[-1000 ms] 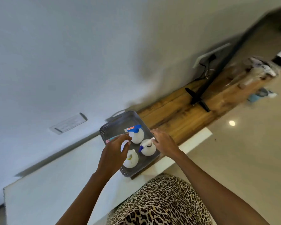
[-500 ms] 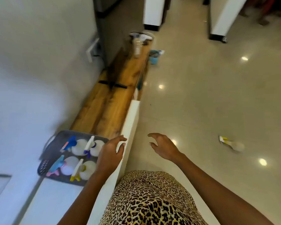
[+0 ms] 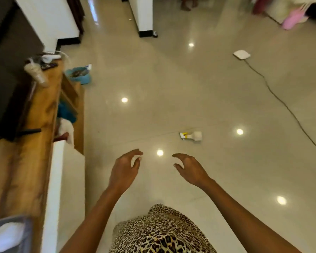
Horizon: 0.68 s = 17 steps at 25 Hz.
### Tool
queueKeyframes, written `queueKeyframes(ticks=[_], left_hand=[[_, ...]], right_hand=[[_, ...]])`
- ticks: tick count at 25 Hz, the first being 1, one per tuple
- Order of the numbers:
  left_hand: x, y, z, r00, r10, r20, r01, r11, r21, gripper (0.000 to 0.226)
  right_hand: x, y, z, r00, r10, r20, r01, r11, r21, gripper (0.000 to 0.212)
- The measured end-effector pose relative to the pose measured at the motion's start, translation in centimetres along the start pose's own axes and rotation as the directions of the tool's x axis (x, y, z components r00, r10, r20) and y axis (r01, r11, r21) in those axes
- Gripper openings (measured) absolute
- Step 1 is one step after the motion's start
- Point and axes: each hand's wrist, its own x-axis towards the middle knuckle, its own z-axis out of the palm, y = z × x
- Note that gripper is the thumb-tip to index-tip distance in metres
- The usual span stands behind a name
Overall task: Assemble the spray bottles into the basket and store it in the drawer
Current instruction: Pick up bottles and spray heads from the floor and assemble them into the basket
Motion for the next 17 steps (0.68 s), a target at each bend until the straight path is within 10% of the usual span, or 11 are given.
queueKeyframes(ticks=[17], left_hand=[[30.7, 11.1, 23.5, 0.918, -0.069, 0.39, 0.025, 0.993, 0.117, 0.023]], right_hand=[[22.6, 24.2, -12.7, 0.943, 0.319, 0.098, -0.32, 0.947, -0.007, 0.038]])
